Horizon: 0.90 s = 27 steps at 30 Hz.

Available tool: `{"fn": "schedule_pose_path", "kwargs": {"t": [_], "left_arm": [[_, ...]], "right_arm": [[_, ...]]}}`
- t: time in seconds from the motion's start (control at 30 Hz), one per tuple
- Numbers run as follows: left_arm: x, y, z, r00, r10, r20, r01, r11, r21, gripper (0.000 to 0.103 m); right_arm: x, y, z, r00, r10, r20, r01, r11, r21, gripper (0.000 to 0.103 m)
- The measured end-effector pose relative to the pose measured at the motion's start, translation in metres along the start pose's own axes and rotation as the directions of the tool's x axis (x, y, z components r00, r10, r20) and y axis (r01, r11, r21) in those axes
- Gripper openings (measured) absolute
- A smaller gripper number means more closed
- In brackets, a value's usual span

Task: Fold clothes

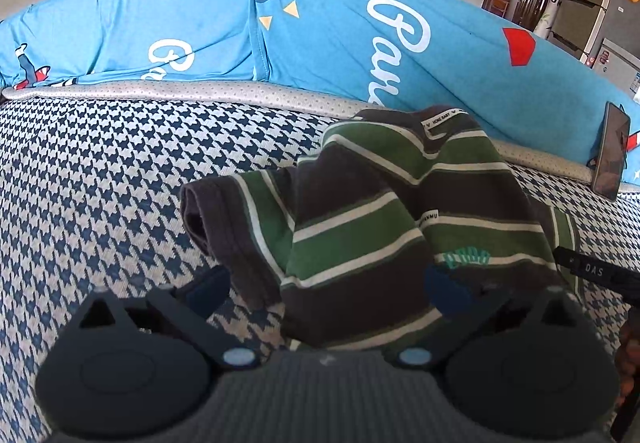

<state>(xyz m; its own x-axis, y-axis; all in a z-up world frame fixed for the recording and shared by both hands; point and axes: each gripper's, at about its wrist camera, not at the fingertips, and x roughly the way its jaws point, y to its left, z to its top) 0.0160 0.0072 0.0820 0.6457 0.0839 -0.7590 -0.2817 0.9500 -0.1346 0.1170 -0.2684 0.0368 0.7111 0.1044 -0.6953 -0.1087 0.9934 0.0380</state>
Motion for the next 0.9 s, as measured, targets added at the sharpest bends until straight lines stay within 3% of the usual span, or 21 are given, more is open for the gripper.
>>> {"fn": "schedule_pose_path", "kwargs": {"t": [0.07,0.2,0.33,0.43,0.53,0.8,0.9], "left_arm": [[0.001,0.002,0.001,1.0,0.004,-0.005,-0.004,1.0,-0.007,0.103],[0.004,0.005,0.001,1.0,0.0,-0.02,0.0,1.0,-0.022,0.103],[0.005,0.004,0.0,1.0,-0.004,-0.022,0.004,1.0,-0.016,0.103],[0.007,0.001,0.0,1.0,-0.008,-0.022,0.008,1.0,-0.003,0.103],[0.006,-0.002,-0.002,1.0,-0.017,-0.025,0.017,1.0,0.013,0.103],[0.006,-0.004,-0.007,1.0,-0.025,-0.018,0.026,0.999,0.037,0.103],[0.002,0.0,-0.01,0.999,-0.037,-0.013,0.037,0.999,0.026,0.103]], "right_arm": [[0.001,0.003,0.0,1.0,0.008,0.009,-0.008,1.0,-0.003,0.015],[0.0,0.008,0.0,1.0,-0.002,0.025,0.002,1.0,-0.006,0.008],[-0.017,0.005,0.006,0.996,-0.025,0.081,0.023,1.0,0.016,0.006],[-0.041,0.001,0.013,0.981,-0.085,0.172,0.086,0.996,0.0,0.006],[-0.061,-0.019,0.017,0.97,-0.129,0.207,0.122,0.991,0.048,0.006],[-0.084,-0.078,0.005,0.938,-0.297,0.178,0.275,0.951,0.139,0.006],[-0.095,-0.085,-0.003,0.948,-0.275,0.162,0.247,0.954,0.173,0.008]]}}
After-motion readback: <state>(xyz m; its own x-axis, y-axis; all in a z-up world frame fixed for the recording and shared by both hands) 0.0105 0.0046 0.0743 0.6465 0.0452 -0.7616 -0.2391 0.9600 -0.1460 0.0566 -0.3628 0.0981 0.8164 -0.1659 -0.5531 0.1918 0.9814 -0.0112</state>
